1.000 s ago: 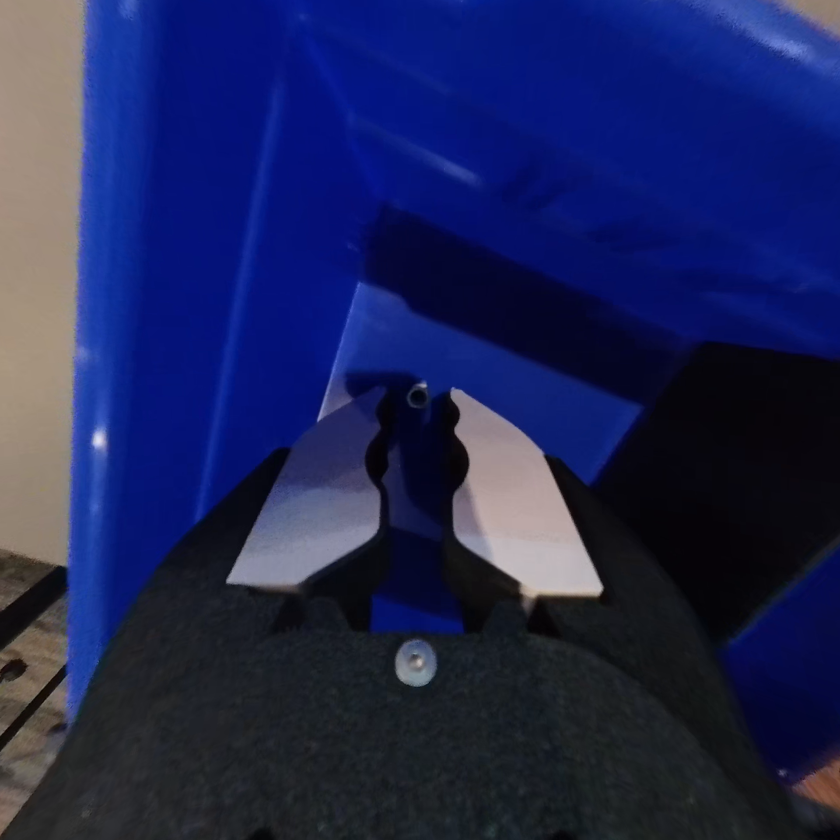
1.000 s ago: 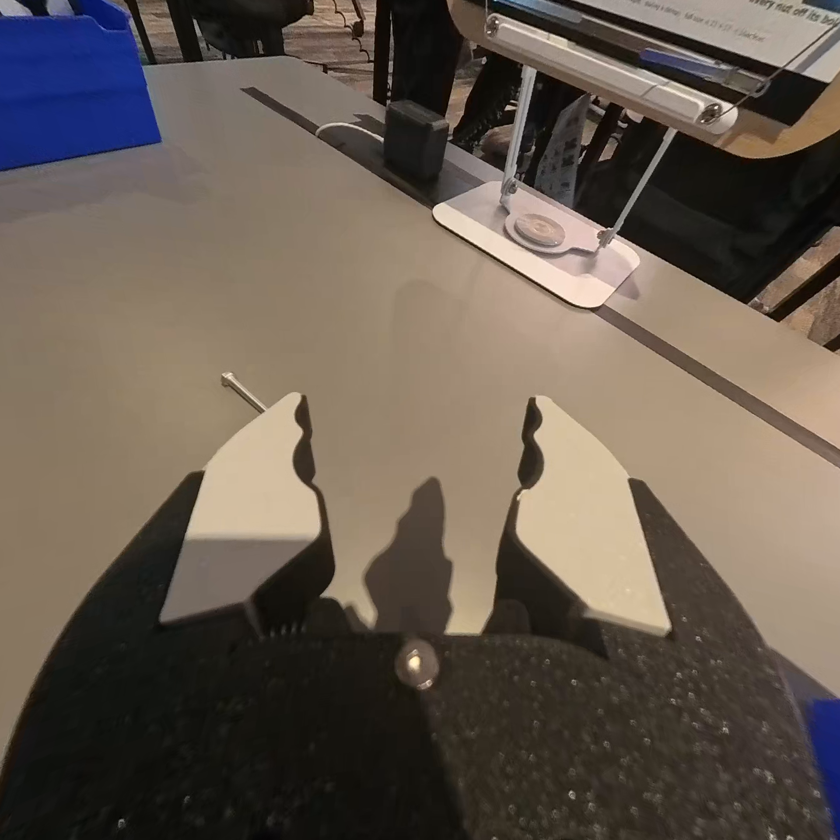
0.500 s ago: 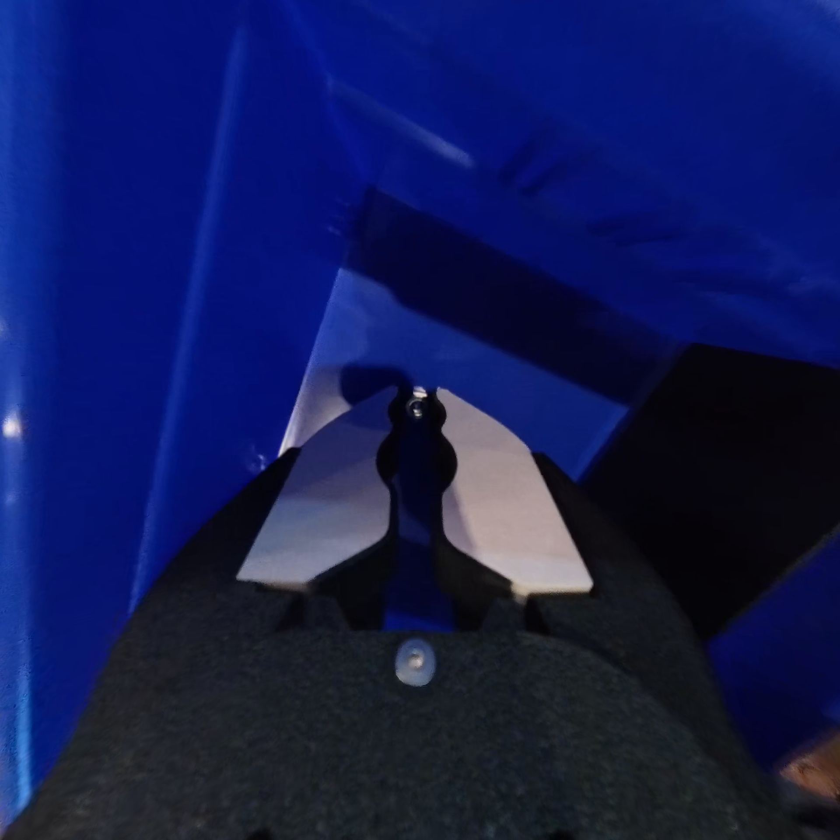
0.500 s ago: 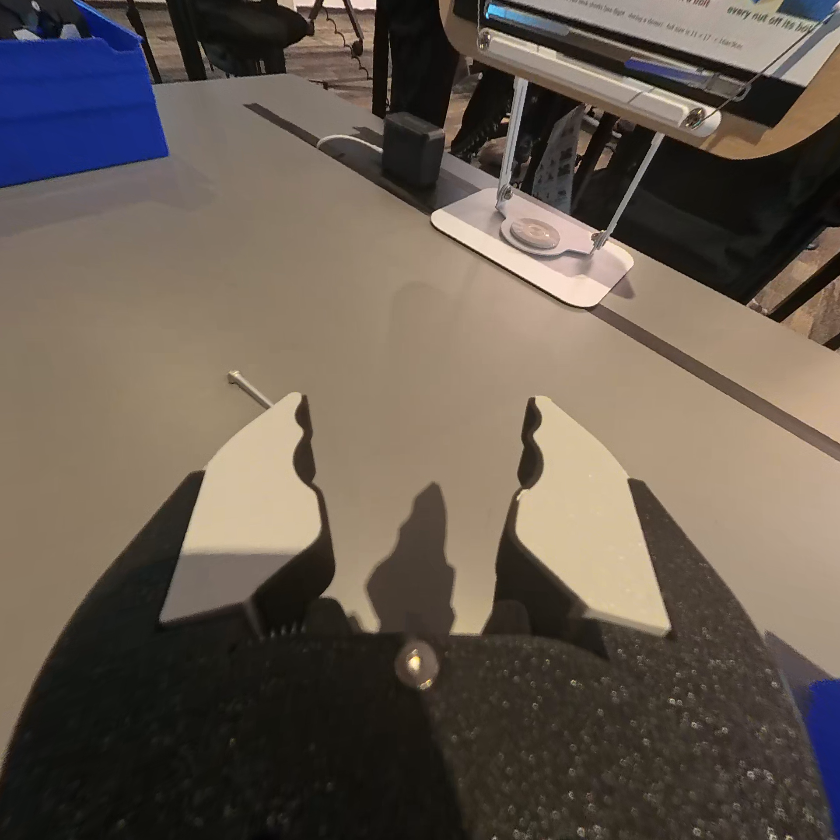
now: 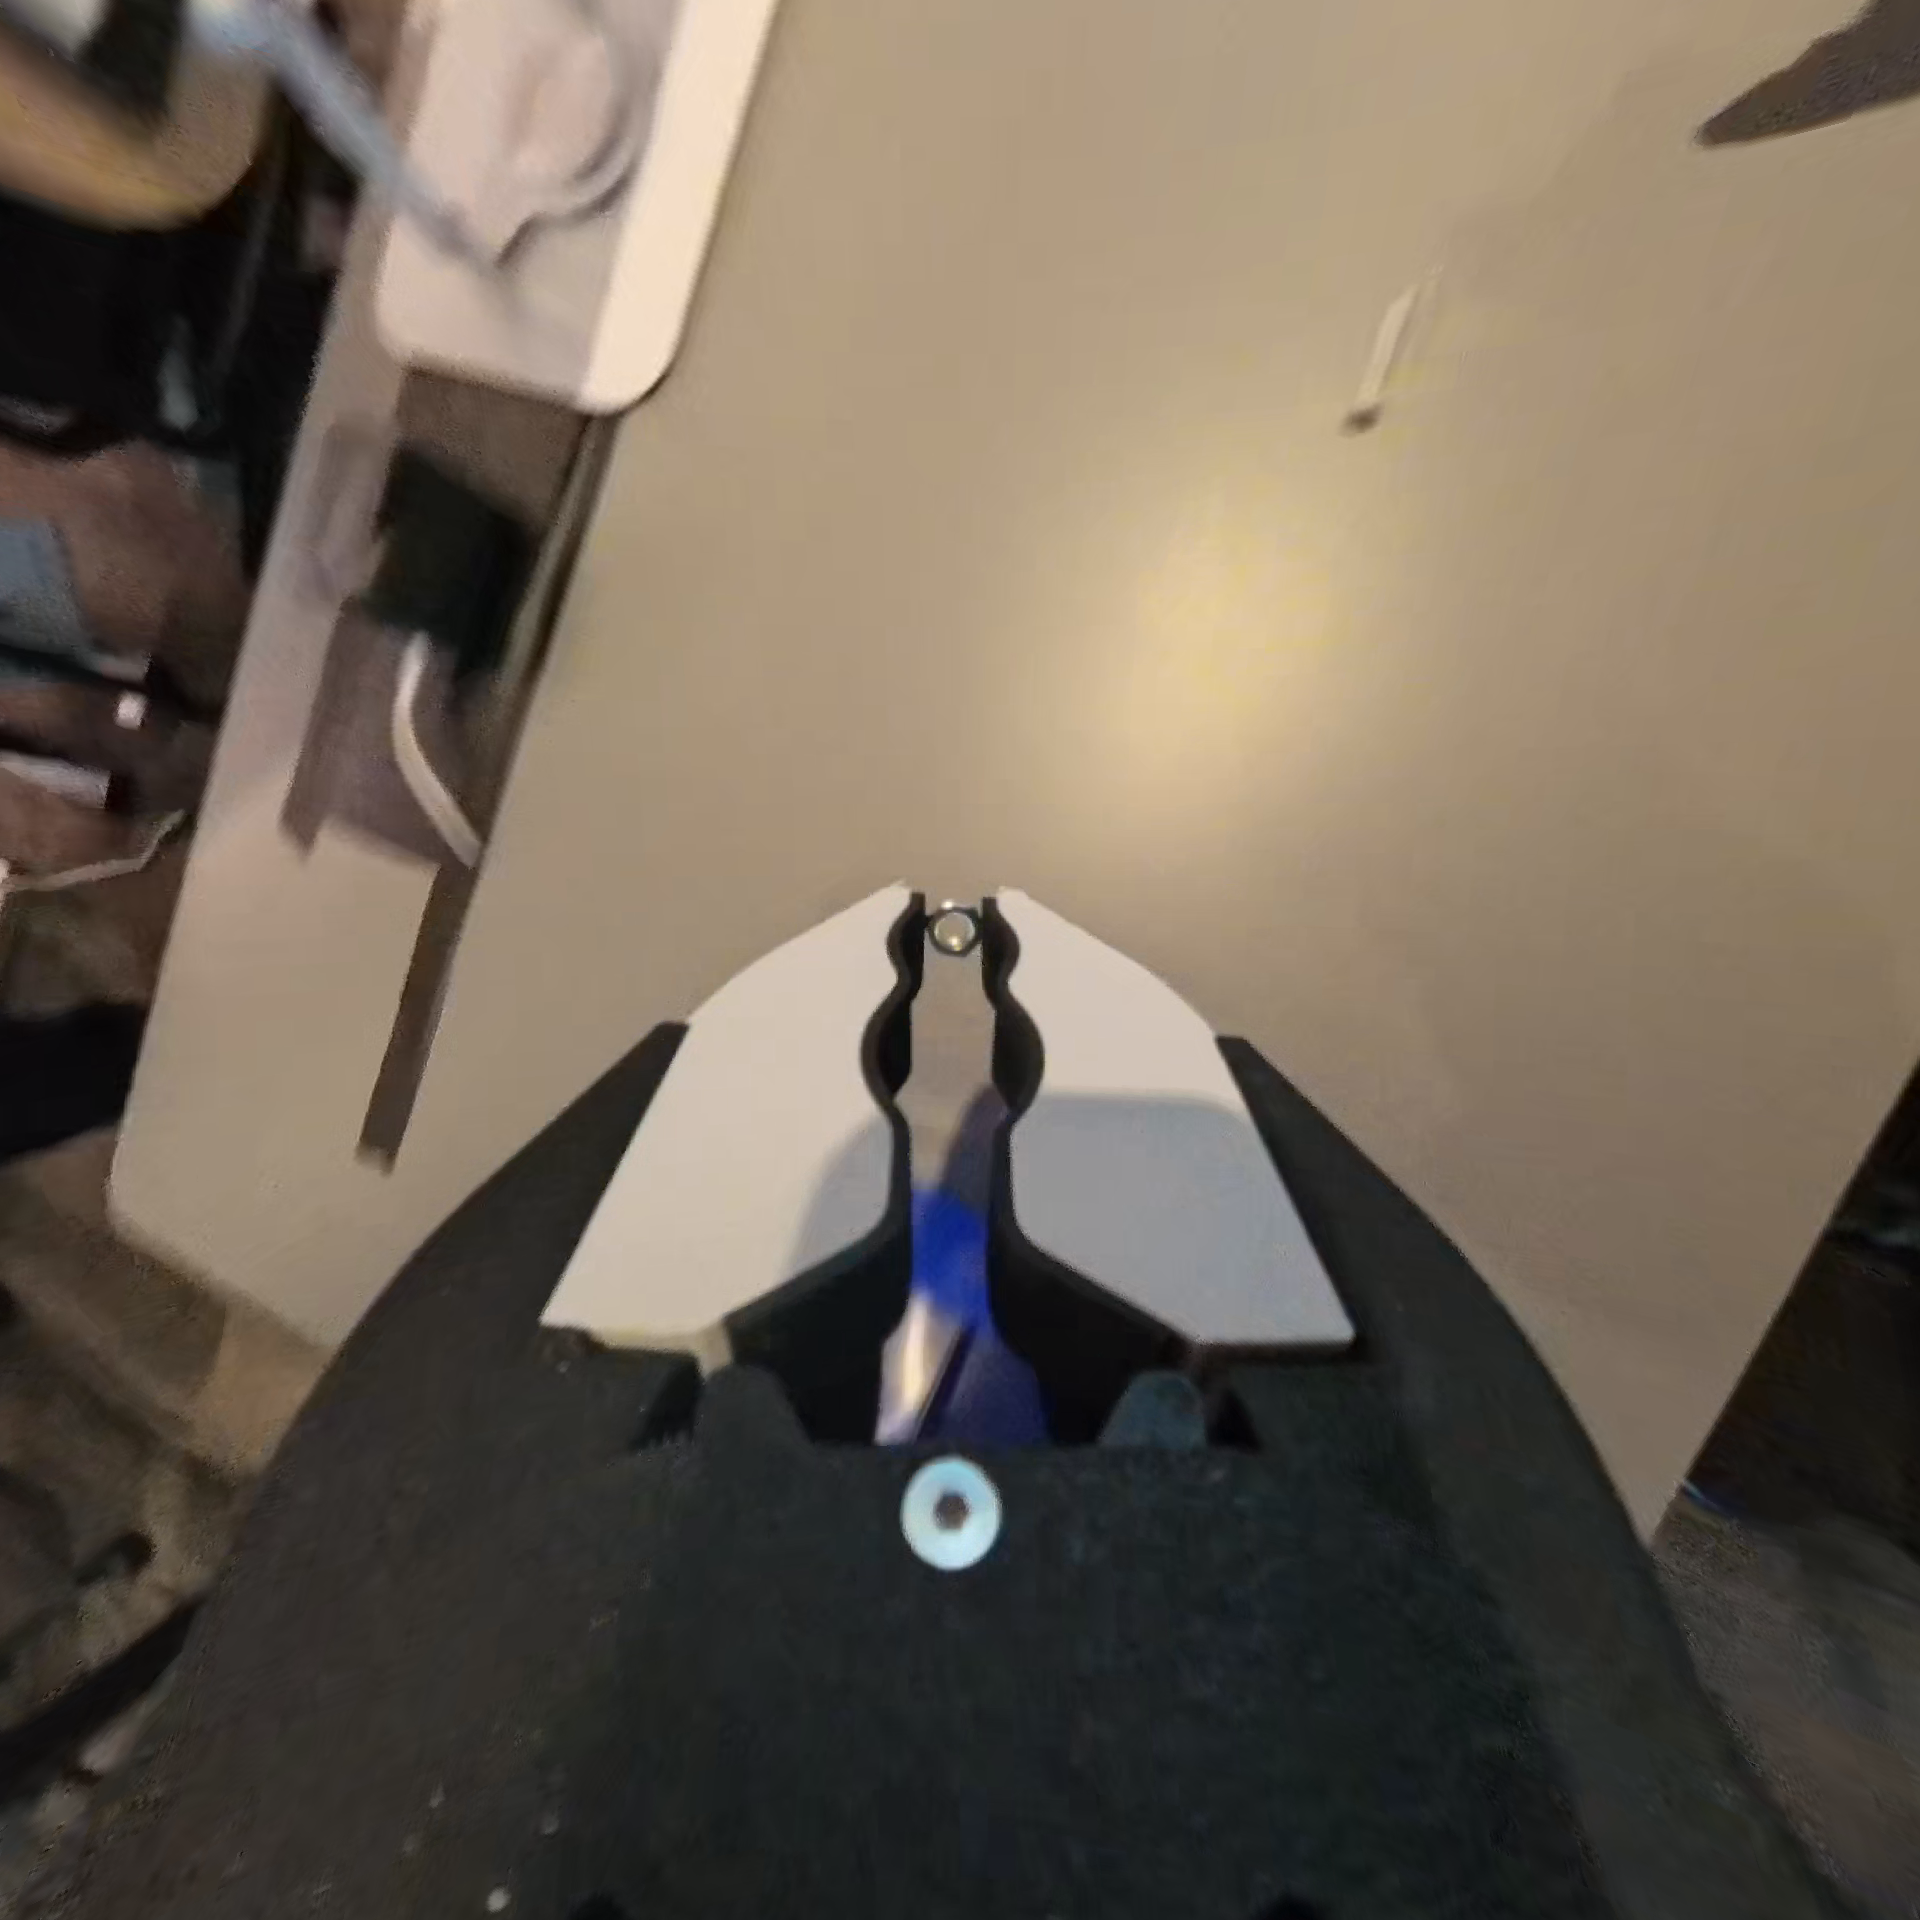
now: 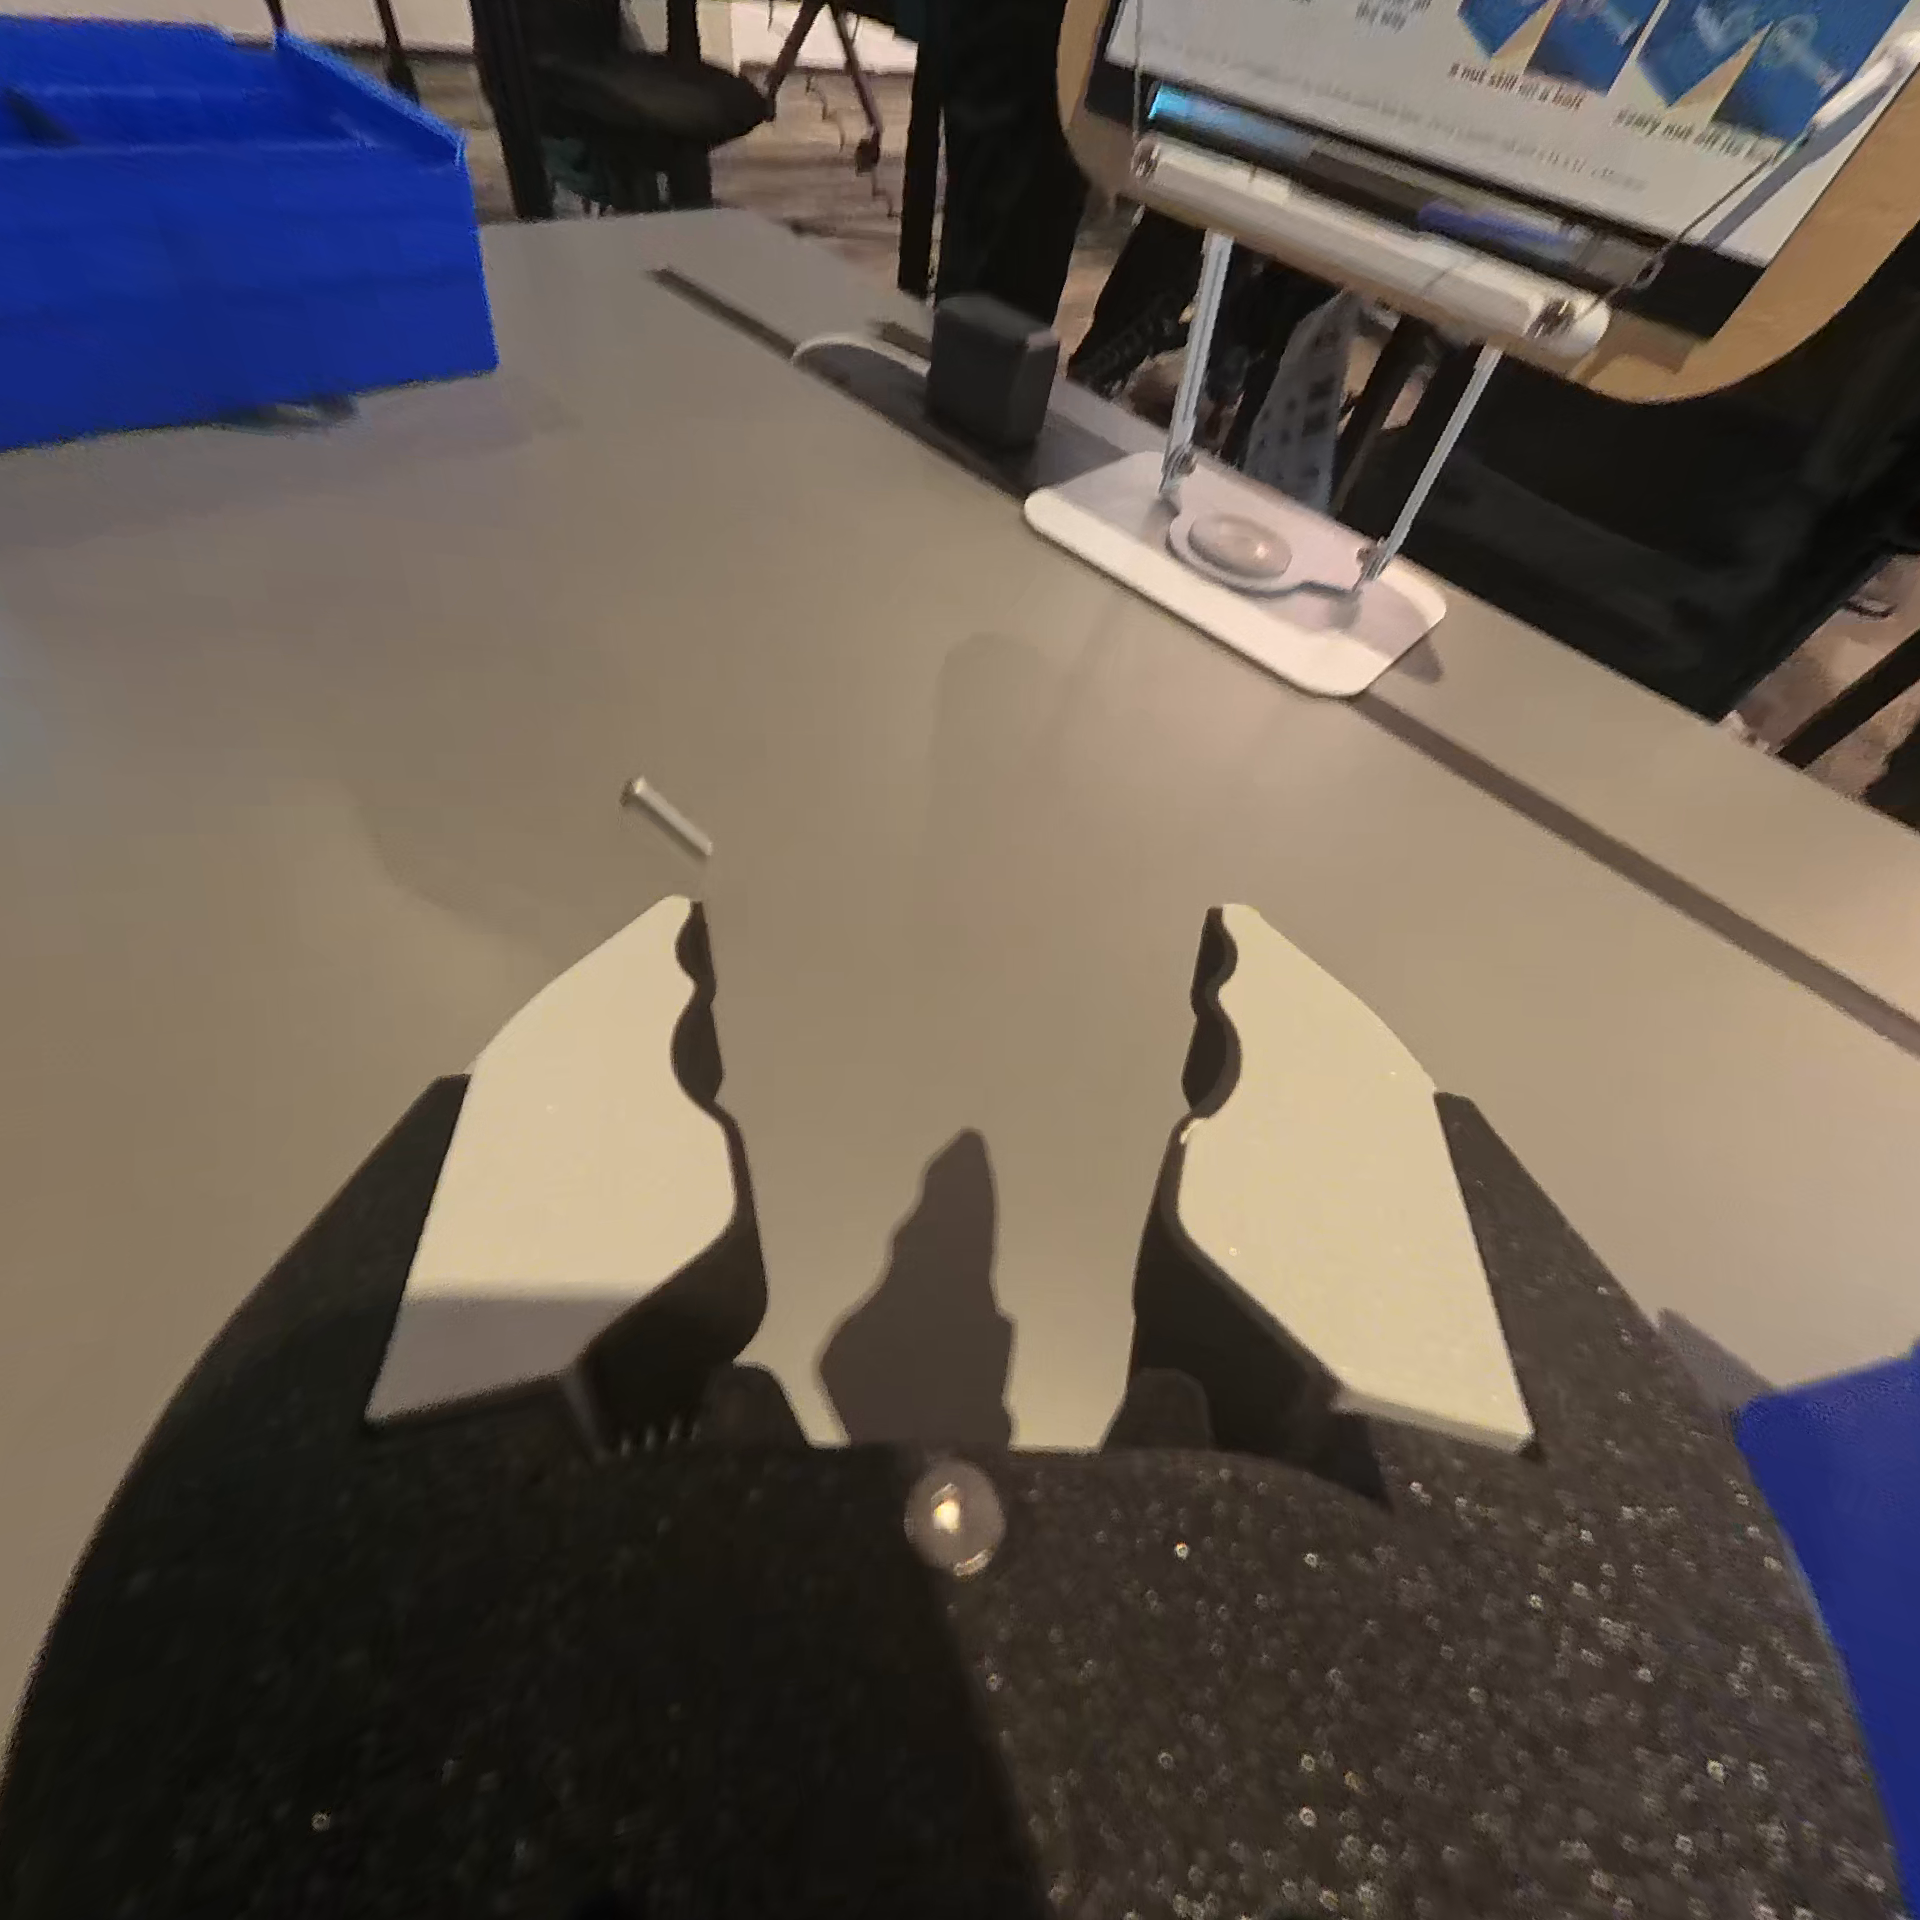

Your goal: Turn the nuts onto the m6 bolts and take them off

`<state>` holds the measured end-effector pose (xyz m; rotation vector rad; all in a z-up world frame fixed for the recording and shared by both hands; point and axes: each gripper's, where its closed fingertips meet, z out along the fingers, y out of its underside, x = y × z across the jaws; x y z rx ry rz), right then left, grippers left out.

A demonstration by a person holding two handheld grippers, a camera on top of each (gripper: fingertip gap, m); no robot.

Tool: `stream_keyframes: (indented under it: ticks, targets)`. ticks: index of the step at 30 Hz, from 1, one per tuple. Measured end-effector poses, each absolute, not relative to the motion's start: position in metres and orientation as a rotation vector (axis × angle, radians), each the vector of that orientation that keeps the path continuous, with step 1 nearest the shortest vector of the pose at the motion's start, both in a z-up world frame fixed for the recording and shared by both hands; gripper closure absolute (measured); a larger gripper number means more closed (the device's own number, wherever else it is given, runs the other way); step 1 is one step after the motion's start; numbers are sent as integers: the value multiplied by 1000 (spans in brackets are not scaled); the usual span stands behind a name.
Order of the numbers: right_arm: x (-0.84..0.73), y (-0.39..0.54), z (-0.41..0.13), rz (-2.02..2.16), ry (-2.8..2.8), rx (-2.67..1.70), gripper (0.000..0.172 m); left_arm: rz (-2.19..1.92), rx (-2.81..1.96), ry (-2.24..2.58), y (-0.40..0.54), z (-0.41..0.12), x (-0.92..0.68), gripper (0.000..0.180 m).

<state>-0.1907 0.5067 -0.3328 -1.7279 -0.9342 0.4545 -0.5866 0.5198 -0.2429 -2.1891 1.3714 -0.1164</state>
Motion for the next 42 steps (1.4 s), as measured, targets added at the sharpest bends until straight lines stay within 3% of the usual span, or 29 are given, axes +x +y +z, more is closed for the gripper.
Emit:
stream_keyframes:
  ticks: [11, 21, 26, 33, 37, 42]
  targets:
    - [-159, 477, -365, 412, -1041, -1822, 83, -487, -2149, 1819, 471, -402, -312, 170]
    - [-156, 471, -382, 396, -1115, -1848, 82, -352, -2180, 1950, 478, -447, -287, 170]
    - [-162, 473, -387, 406, -1158, -1861, 82, -392, -2156, 1940, 478, -450, -285, 170]
    - [-190, 480, -382, 454, -1250, -1831, 84, -619, -2018, 1625, 491, -405, -307, 148]
    - [-228, 485, -381, 572, -1365, -1787, 96, -786, -1838, 1329, 501, -371, -345, 148]
    - [-277, 496, -399, 657, -1564, -1768, 111, -861, -1680, 1131, 502, -365, -379, 149]
